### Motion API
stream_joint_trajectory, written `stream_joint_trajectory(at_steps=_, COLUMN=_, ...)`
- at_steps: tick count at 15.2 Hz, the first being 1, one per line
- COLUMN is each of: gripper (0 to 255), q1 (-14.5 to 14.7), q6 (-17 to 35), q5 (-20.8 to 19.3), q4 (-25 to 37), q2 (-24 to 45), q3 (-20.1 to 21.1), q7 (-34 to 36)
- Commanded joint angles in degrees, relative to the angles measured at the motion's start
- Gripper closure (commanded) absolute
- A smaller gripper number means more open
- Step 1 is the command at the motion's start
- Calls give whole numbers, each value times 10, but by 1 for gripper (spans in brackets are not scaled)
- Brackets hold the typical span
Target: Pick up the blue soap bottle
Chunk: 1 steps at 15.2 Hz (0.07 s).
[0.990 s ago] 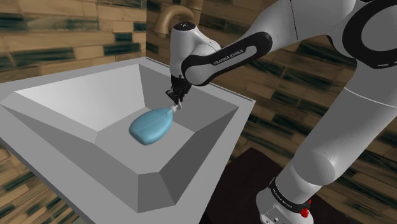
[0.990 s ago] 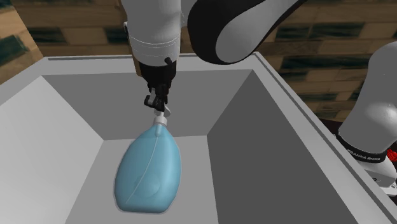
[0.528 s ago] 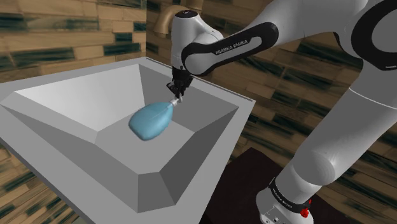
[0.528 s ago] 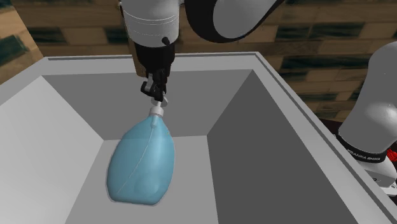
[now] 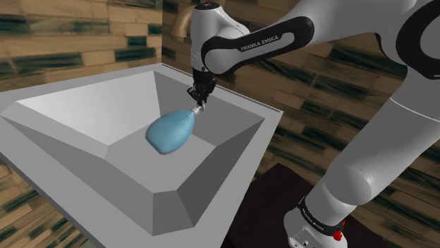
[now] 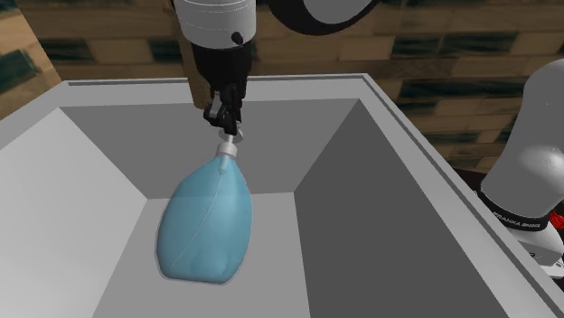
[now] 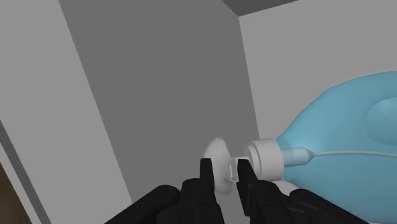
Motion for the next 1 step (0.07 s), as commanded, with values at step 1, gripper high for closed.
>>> stream_joint_trajectory(at_steps=1, gripper=255, q1=0, q6=-2, q5=6, q4=20, q2=-9, q3=0, q7=-5)
